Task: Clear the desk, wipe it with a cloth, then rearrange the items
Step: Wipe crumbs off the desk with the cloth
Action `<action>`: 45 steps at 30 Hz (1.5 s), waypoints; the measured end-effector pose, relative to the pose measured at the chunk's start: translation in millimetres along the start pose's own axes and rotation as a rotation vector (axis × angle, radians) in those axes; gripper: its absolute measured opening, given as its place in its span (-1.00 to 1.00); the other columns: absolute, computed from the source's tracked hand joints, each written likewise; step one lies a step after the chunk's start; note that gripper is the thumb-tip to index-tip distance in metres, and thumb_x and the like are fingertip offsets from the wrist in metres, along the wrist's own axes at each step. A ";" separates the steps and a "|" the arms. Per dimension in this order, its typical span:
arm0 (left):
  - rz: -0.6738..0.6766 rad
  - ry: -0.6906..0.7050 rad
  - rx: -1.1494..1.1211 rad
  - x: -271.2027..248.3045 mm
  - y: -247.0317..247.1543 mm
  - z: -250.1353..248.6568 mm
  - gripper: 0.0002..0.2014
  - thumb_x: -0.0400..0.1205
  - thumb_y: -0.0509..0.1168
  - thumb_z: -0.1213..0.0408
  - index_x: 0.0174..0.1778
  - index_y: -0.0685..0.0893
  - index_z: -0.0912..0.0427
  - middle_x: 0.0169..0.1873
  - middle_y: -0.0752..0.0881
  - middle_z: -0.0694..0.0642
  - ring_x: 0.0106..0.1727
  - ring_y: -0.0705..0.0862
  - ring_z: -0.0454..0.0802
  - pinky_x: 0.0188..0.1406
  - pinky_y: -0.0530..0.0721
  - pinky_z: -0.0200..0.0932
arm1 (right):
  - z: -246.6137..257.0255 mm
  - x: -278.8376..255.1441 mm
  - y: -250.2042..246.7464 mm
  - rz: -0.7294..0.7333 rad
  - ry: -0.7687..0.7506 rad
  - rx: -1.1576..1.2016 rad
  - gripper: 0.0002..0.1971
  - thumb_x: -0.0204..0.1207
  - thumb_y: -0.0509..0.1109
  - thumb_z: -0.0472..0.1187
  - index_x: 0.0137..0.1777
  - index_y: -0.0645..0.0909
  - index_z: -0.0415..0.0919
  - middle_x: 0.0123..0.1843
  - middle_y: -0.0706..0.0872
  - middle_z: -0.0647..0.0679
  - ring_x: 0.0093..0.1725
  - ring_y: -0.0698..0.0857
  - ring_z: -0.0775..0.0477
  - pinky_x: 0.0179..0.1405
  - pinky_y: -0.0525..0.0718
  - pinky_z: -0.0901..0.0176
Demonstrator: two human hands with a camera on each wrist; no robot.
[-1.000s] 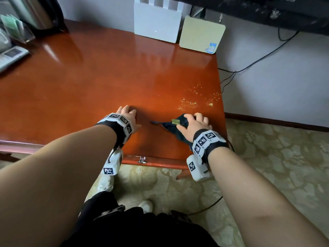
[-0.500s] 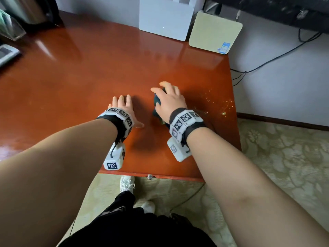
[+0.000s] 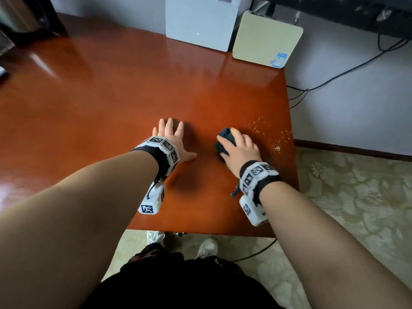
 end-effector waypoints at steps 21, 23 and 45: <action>0.052 -0.150 0.020 -1.7 41.4 -61.8 0.28 0.30 0.29 -0.46 0.62 -0.41 0.08 0.60 -0.44 0.21 0.63 -0.41 0.25 0.59 -0.30 0.22 | -24.6 31.6 -16.5 0.052 -0.178 0.014 -0.51 0.57 0.24 -0.14 0.50 0.30 0.07 0.65 0.08 -0.03 0.56 0.18 -0.22 0.46 0.25 -0.13; 0.064 -0.161 0.023 -2.0 40.8 -62.2 0.28 0.30 0.29 -0.46 0.61 -0.43 0.07 0.60 -0.45 0.20 0.63 -0.42 0.25 0.58 -0.31 0.23 | -46.1 31.6 -15.3 0.025 -0.138 0.054 -0.53 0.58 0.22 -0.15 0.49 0.32 0.08 0.64 0.10 -0.02 0.54 0.19 -0.23 0.45 0.26 -0.14; 0.041 -0.150 0.008 -6.5 39.8 -62.2 0.27 0.29 0.29 -0.47 0.62 -0.39 0.04 0.61 -0.43 0.18 0.63 -0.41 0.22 0.60 -0.31 0.22 | -147.4 -11.9 -68.3 -0.030 0.225 1.086 -0.65 0.35 0.15 -0.37 0.09 0.57 -0.11 0.14 0.60 -0.14 0.12 0.57 -0.10 0.22 0.51 0.11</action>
Point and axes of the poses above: each hand's wrist, its own x-axis towards the middle knuckle, its own y-axis out of the palm, z = x × y, the point moved 10 cm from there along x, towards the middle knuckle
